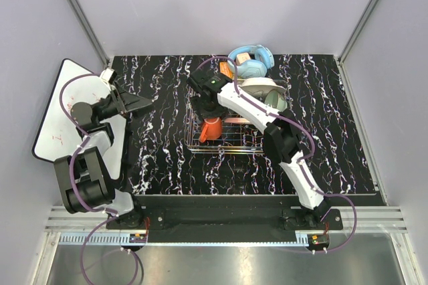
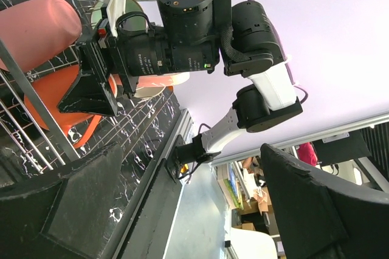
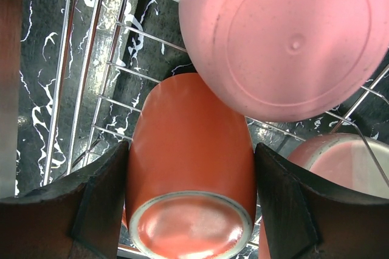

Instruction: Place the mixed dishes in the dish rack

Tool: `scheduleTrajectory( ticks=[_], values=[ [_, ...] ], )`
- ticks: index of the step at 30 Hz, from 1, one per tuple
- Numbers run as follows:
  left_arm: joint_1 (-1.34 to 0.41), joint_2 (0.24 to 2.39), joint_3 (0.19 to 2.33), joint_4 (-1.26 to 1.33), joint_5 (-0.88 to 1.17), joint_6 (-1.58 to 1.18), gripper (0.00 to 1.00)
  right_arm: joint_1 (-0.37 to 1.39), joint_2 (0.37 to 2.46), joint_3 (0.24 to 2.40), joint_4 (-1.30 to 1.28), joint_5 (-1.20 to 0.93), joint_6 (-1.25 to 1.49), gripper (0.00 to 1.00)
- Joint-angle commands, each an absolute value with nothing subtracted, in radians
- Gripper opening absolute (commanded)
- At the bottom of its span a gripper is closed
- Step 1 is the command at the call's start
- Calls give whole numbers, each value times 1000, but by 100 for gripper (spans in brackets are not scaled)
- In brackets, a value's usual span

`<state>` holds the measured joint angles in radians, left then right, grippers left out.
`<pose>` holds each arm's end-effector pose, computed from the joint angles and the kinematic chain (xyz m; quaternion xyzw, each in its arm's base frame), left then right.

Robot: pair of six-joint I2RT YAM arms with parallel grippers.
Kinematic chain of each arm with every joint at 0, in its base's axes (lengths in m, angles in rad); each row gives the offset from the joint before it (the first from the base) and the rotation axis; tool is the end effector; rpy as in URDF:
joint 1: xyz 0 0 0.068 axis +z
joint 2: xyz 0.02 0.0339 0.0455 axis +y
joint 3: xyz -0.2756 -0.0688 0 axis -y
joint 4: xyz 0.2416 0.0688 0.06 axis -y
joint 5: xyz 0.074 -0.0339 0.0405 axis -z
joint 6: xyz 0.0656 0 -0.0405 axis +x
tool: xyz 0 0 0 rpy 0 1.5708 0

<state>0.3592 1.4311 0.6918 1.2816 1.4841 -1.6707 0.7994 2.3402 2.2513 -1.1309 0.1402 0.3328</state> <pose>0.2746 0.0333 0.3091 0.0025 0.6911 -0.6548 0.3060 0.3590 0.3560 0.2193 -0.2152 0.9584 0.0352 0.1840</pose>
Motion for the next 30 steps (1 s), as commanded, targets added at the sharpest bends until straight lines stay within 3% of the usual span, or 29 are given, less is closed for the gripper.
scheduleTrajectory(
  ticks=[1, 2, 3, 5, 6, 9, 10, 24, 27, 28, 30],
  values=[
    [367, 1387, 690, 1666, 1684, -1637, 99, 810, 2364, 2293, -1120, 144, 308, 3],
    [370, 1385, 692, 1666, 1686, -1635, 99, 813, 2368, 2296, -1120, 144, 307, 8],
    [371, 1384, 693, 1666, 1684, -1637, 99, 811, 2368, 2298, -1121, 141, 307, 27],
    [371, 1384, 693, 1666, 1686, -1635, 99, 816, 2365, 2298, -1121, 141, 301, 43],
    [371, 1388, 693, 1664, 1686, -1632, 99, 821, 2364, 2301, -1120, 149, 299, 57],
    [370, 1408, 706, 1666, 1686, -1638, 99, 831, 2336, 2306, -1120, 187, 290, 76],
    [368, 1416, 715, 1666, 1684, -1647, 99, 833, 2329, 2306, -1120, 196, 290, 97],
    [60, 1601, 1150, 1666, 1684, -1911, 99, 838, 2103, 2381, -1202, 305, 273, 100],
    [-32, 1716, 1430, 1666, 1686, -2038, 99, 838, 2045, 2529, -1262, 342, 247, 100],
    [-55, 1754, 1642, 1666, 1684, -2134, 99, 838, 2025, 2604, -1270, 356, 241, 100],
    [-121, 1873, 1872, 1648, 1690, -2166, 99, 838, 1948, 2651, -1269, 371, 236, 100]
  ],
)
